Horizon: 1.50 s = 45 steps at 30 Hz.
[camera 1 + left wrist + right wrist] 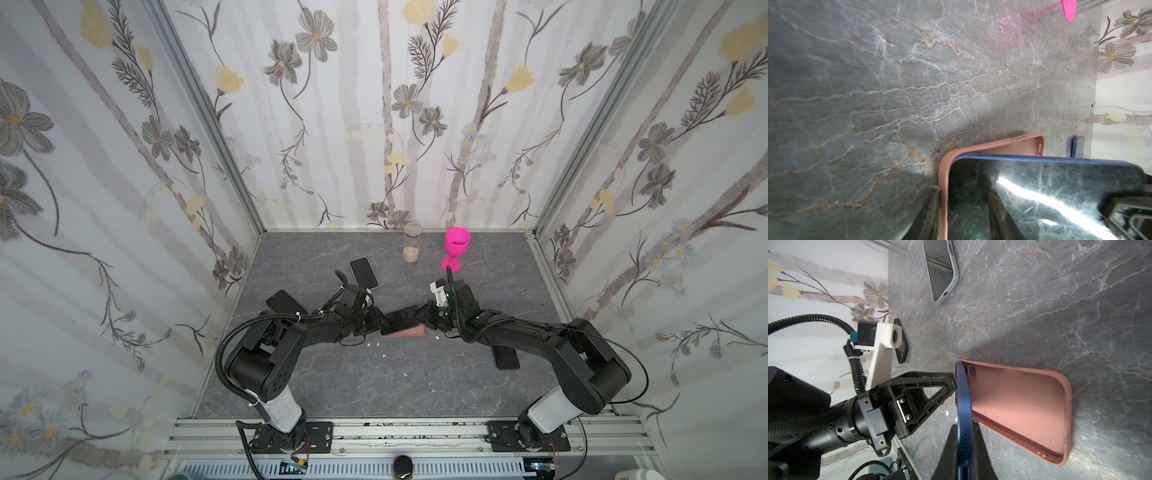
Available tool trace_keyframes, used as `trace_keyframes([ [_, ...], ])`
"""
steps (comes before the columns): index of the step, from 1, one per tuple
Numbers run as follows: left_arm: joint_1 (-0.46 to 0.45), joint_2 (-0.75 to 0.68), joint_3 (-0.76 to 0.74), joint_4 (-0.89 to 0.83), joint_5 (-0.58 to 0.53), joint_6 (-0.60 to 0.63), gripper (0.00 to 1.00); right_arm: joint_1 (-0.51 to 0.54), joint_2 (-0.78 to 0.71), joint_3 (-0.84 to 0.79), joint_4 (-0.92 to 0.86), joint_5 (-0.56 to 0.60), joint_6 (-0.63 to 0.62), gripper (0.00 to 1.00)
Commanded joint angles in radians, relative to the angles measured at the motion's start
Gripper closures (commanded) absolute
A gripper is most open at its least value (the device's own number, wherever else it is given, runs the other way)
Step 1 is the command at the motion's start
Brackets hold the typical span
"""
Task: Put the phone into the phone case
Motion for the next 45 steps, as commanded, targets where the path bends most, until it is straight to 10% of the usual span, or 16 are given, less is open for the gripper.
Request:
trace_keyframes([
  [1, -0.011, 0.010, 0.004, 0.016, 0.031, 0.018, 0.65, 0.002, 0.033, -0.004, -0.021, 0.010, -0.028, 1.00],
  [15, -0.016, 0.004, 0.024, -0.021, -0.007, 0.046, 0.67, -0.014, 0.146, 0.021, -0.151, 0.058, -0.142, 0.99],
  [26, -0.017, -0.025, -0.008, -0.048, -0.087, 0.069, 0.68, -0.004, 0.102, 0.092, -0.299, 0.135, -0.202, 0.71],
  [45, -0.015, -0.047, 0.064, -0.126, -0.149, 0.143, 0.68, 0.005, 0.003, 0.135, -0.438, 0.224, -0.251, 0.59],
])
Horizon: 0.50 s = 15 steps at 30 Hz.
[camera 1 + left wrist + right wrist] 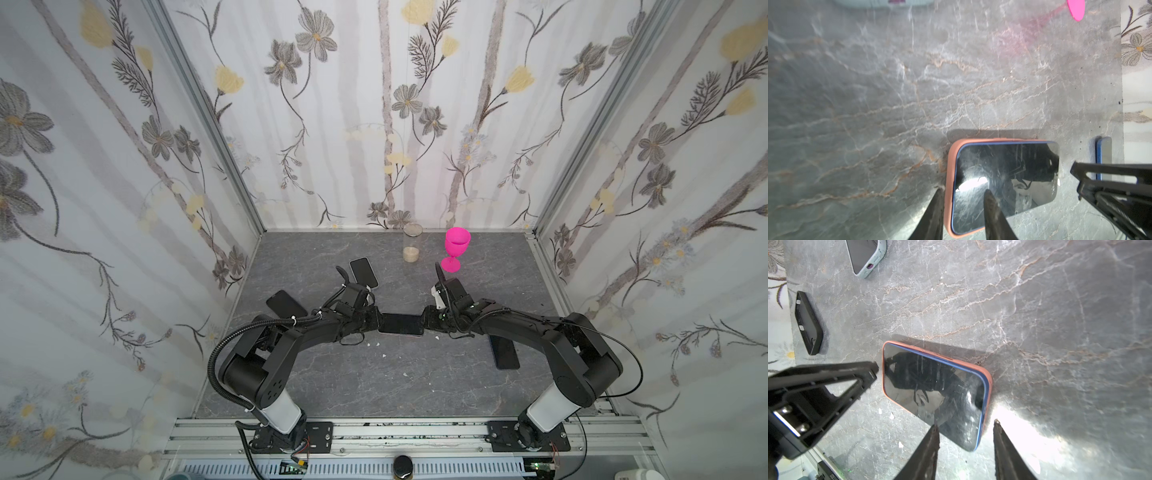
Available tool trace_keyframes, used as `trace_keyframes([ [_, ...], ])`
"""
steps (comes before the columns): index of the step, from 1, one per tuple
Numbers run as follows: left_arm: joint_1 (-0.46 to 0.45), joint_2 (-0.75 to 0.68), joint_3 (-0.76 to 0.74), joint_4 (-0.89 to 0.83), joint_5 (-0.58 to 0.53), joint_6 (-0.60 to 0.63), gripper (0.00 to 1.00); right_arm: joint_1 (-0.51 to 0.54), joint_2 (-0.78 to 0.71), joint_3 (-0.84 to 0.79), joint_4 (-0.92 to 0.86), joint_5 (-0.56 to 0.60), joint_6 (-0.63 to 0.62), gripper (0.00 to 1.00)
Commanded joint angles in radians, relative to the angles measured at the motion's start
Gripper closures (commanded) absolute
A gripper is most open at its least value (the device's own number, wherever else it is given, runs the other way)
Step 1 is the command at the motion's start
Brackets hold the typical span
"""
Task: Put the phone into the phone case
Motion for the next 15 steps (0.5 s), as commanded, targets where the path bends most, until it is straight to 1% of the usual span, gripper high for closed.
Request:
trace_keyframes([
  [1, 0.001, 0.009, 0.034, -0.029, -0.026, 0.037, 0.68, -0.003, -0.025, -0.013, -0.027, 0.033, -0.011, 0.61],
  [3, 0.001, 0.024, 0.046, -0.032, -0.018, 0.038, 0.68, -0.002, -0.022, -0.025, -0.020, 0.032, -0.011, 0.64],
  [5, -0.002, 0.035, 0.043, -0.023, -0.015, 0.035, 0.69, -0.003, -0.007, -0.034, -0.004, 0.008, -0.008, 0.70],
  [7, -0.002, 0.037, 0.024, 0.002, -0.015, 0.031, 0.74, -0.002, 0.021, -0.035, 0.015, -0.028, -0.005, 0.76],
  [15, -0.007, 0.045, -0.017, 0.029, 0.025, 0.012, 0.75, 0.007, 0.078, -0.019, 0.043, -0.061, 0.000, 0.91],
])
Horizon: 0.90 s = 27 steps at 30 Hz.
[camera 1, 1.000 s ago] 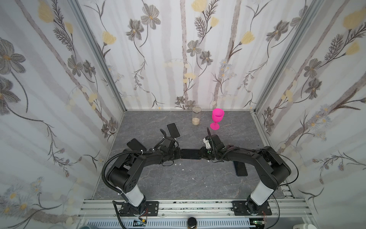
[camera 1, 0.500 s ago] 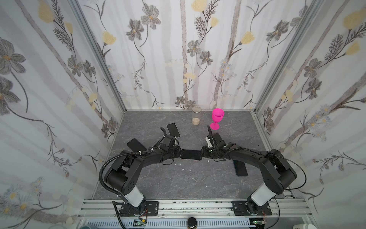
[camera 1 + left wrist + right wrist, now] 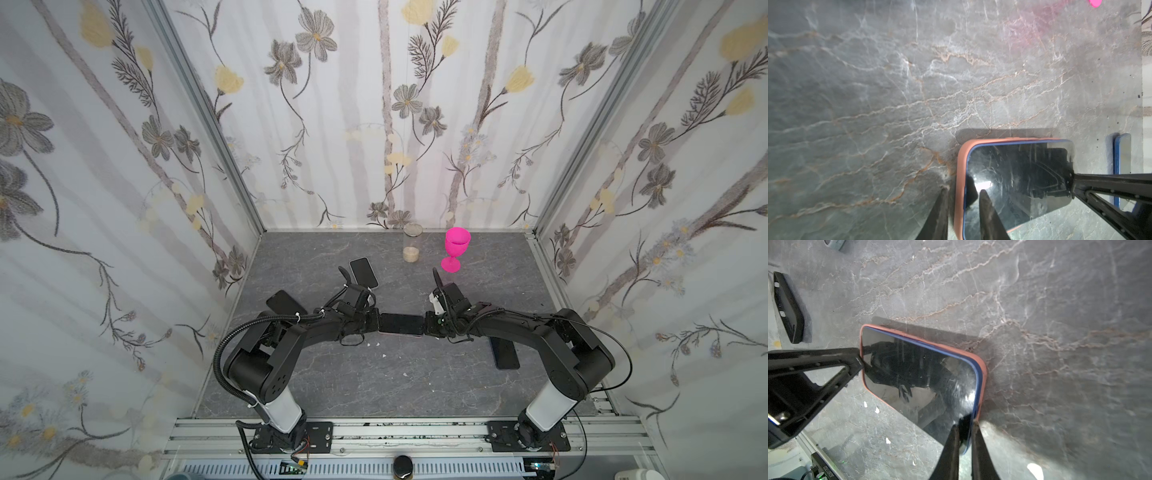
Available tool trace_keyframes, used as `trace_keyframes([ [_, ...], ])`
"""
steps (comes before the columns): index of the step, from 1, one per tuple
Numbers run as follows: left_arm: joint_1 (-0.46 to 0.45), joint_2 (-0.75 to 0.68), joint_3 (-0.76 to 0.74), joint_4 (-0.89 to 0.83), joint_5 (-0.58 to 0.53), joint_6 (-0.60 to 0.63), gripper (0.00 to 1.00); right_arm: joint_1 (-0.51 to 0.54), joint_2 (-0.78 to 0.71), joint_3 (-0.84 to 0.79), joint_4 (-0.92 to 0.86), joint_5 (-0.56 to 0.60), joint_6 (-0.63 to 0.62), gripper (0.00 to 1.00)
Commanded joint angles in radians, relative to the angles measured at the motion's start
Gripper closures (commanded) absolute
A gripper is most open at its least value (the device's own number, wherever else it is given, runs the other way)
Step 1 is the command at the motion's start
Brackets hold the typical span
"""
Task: Put the phone into the phone case
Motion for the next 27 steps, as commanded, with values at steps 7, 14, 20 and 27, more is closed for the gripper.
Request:
trace_keyframes([
  [7, -0.020, -0.007, -0.055, 0.085, 0.062, -0.070, 0.75, 0.009, 0.035, 0.015, -0.007, -0.023, -0.006, 0.93],
  [14, -0.068, -0.053, -0.108, 0.121, 0.083, -0.138, 0.76, 0.010, 0.021, 0.026, -0.035, -0.025, -0.020, 0.93],
  [20, -0.111, -0.124, -0.169, 0.136, 0.085, -0.192, 0.77, 0.009, -0.016, 0.013, -0.080, -0.016, -0.039, 0.91],
  [27, -0.091, -0.175, -0.161, 0.044, -0.056, -0.113, 0.71, 0.003, -0.045, 0.025, -0.163, 0.043, -0.078, 0.83],
])
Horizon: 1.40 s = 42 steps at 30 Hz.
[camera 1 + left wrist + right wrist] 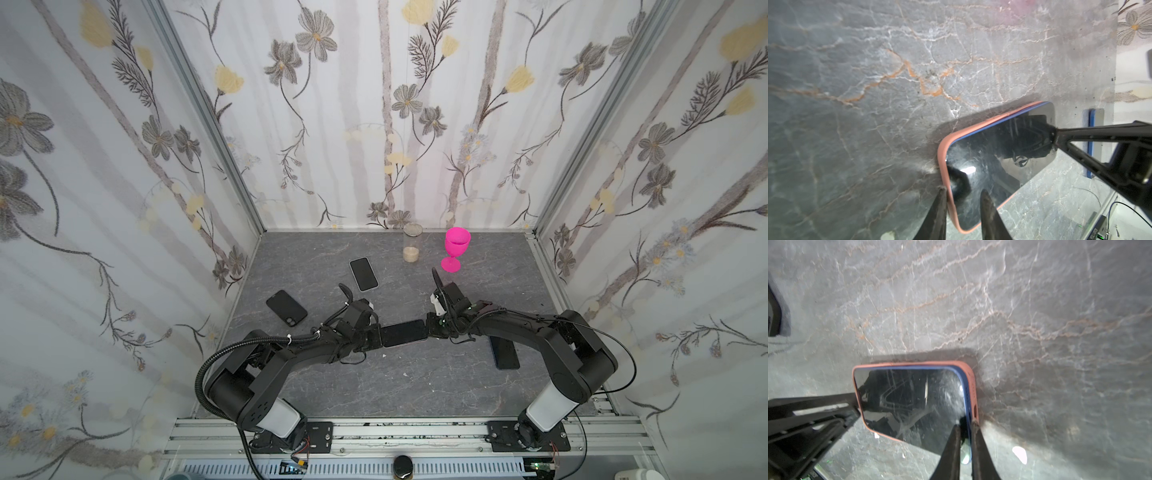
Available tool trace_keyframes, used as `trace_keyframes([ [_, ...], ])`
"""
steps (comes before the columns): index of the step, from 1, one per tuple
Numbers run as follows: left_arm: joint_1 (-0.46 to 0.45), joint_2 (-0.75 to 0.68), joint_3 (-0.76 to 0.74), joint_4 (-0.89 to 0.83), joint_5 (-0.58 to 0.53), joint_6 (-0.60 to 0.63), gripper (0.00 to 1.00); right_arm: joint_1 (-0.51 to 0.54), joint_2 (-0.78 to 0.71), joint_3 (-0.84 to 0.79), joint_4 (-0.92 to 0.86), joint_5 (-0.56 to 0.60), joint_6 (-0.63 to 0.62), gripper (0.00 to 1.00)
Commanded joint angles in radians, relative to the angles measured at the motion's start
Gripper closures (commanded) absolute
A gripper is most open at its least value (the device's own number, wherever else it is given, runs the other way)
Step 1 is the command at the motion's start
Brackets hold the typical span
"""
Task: Put the phone into the phone case
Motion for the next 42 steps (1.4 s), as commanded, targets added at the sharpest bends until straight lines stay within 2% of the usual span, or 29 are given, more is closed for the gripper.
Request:
trace_keyframes([
  [1, 0.020, -0.010, 0.024, -0.029, -0.056, 0.044, 0.71, -0.003, -0.019, 0.014, -0.068, 0.017, -0.034, 0.83],
  [9, 0.048, 0.041, 0.076, -0.054, -0.062, 0.096, 0.70, -0.009, -0.027, 0.027, -0.088, 0.003, -0.048, 0.84],
  [20, 0.048, 0.072, 0.045, -0.035, -0.047, 0.087, 0.77, -0.006, 0.017, 0.020, -0.061, -0.064, -0.048, 0.89],
  [31, 0.048, 0.080, 0.036, -0.028, -0.034, 0.077, 0.82, 0.009, 0.053, 0.016, -0.078, -0.075, -0.055, 0.91],
  [42, 0.048, 0.093, 0.035, -0.023, -0.033, 0.081, 0.82, 0.031, 0.126, 0.033, -0.177, 0.038, -0.085, 0.91],
])
